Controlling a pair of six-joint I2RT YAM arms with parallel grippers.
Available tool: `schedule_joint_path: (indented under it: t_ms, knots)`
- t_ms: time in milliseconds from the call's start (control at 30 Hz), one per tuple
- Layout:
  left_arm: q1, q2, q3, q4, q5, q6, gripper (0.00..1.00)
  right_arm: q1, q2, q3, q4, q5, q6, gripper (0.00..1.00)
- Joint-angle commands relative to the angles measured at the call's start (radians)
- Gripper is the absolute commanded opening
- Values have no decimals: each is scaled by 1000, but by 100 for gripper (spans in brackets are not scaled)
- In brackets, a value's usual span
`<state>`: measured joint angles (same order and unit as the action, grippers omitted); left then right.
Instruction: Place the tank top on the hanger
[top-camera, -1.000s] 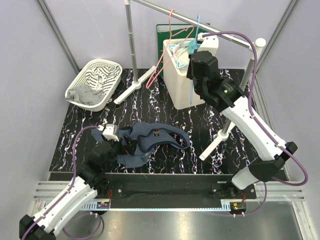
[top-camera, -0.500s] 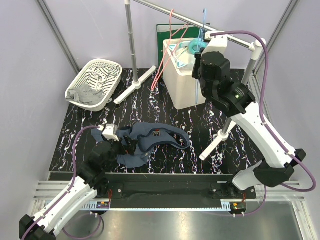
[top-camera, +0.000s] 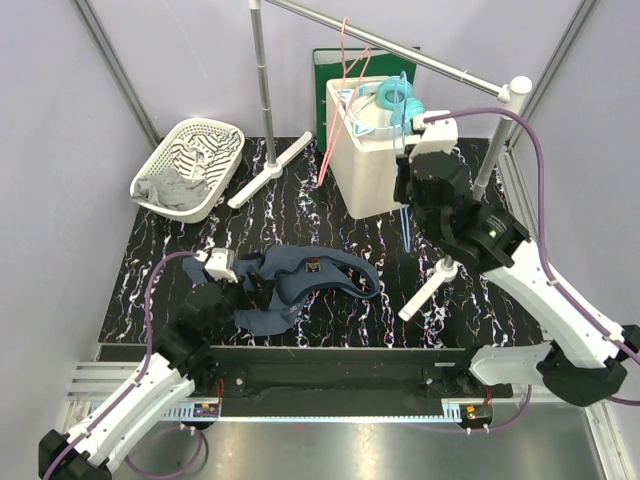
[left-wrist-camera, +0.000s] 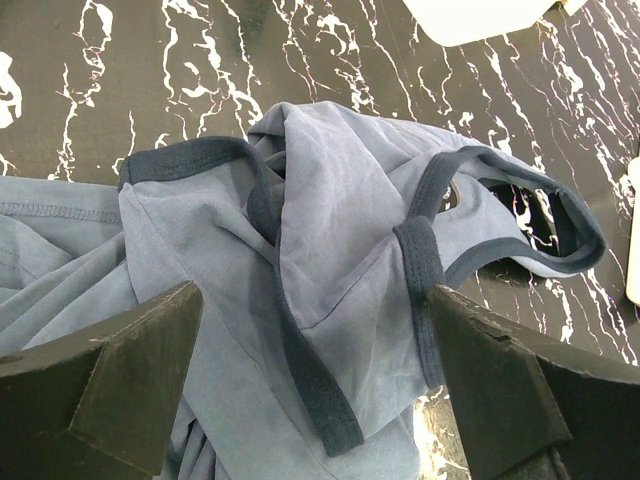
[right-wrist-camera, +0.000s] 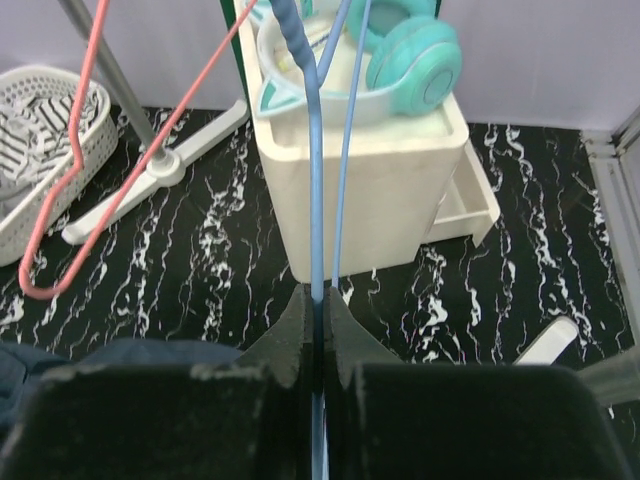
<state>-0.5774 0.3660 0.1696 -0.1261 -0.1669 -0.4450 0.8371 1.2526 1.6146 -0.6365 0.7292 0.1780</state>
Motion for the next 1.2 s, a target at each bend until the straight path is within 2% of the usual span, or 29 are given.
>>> schedule_joint_path:
  t_ms: [0, 300, 700, 1000, 1167]
  knots:
    - [-2, -25, 2, 39, -11, 2, 99, 19, -126, -99, -22, -100, 55, 0]
    - [-4, -55, 2, 25, -2, -21, 99, 23, -278, -223, -94, -316, 94, 0]
    - [-2, 70, 25, 54, 44, -113, 95, 23, -378, -328, -129, -567, 64, 0]
    - [-2, 85, 5, 97, 75, -179, 88, 23, -367, -452, -54, -686, 80, 0]
    - [-4, 88, -2, 121, 108, -207, 76, 23, -374, -492, -54, -756, 80, 0]
